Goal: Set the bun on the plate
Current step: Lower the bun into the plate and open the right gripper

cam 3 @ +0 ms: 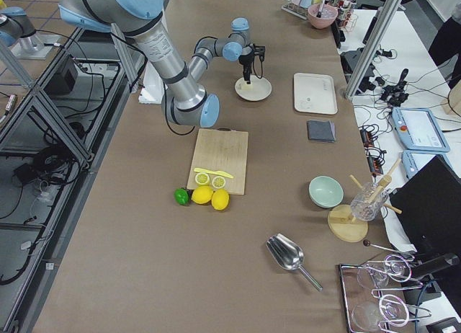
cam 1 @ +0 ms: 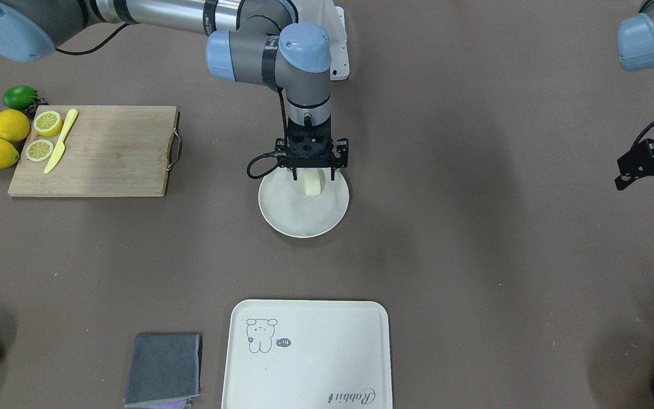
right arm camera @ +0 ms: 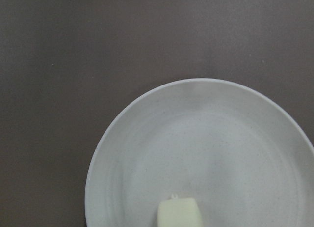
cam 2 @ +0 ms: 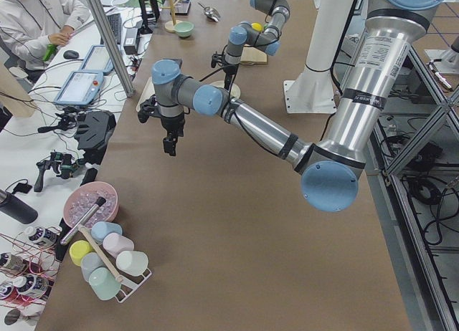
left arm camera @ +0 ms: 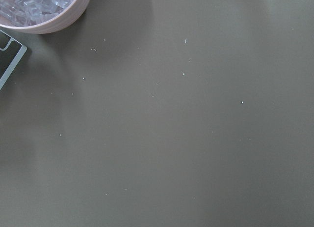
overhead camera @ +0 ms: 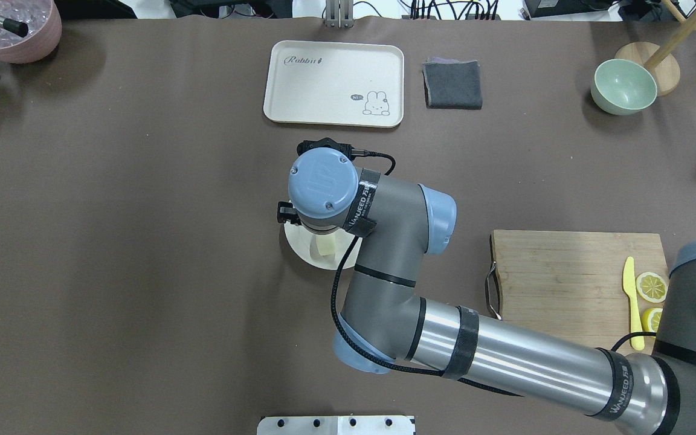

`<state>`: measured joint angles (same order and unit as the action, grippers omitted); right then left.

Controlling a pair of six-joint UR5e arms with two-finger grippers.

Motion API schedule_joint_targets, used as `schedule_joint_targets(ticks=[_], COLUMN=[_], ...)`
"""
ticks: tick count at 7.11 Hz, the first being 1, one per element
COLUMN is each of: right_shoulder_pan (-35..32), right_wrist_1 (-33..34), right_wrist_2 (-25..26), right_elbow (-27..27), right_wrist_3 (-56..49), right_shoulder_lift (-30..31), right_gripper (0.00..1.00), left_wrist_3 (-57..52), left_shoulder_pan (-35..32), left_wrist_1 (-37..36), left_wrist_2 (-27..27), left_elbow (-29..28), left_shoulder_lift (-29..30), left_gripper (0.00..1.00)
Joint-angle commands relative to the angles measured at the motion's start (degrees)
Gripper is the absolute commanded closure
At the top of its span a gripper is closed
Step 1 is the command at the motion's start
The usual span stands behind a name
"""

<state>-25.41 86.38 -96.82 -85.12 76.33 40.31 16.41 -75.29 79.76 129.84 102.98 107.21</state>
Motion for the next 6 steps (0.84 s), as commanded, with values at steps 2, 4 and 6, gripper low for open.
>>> schedule_joint_targets(ticks=[2, 4, 6], right_shoulder_pan=[-8.5, -15.9, -24.8], right_wrist_1=[0.1, 1.0, 12.3], right_wrist_2=[-5.1, -12.7, -18.6], right_elbow=[-2.8, -11.6, -23.5], right_wrist_3=[-9.8, -17.4, -29.1], right_shoulder_lift=[5.3, 13.9, 21.3], right_gripper=[0.0, 0.0, 0.0], left_wrist_3=[-20.1, -26.4, -26.0], left_shoulder_pan=[-14.0, -21.4, -22.3], left_wrist_1=[-1.8, -2.9, -0.9], left_wrist_2=[-0.2, 0.4, 0.4], left_elbow=[-4.9, -6.6, -5.6], left_shoulder_lift=[-4.5, -12.8, -18.4], left_gripper=[0.02, 0.02, 0.02])
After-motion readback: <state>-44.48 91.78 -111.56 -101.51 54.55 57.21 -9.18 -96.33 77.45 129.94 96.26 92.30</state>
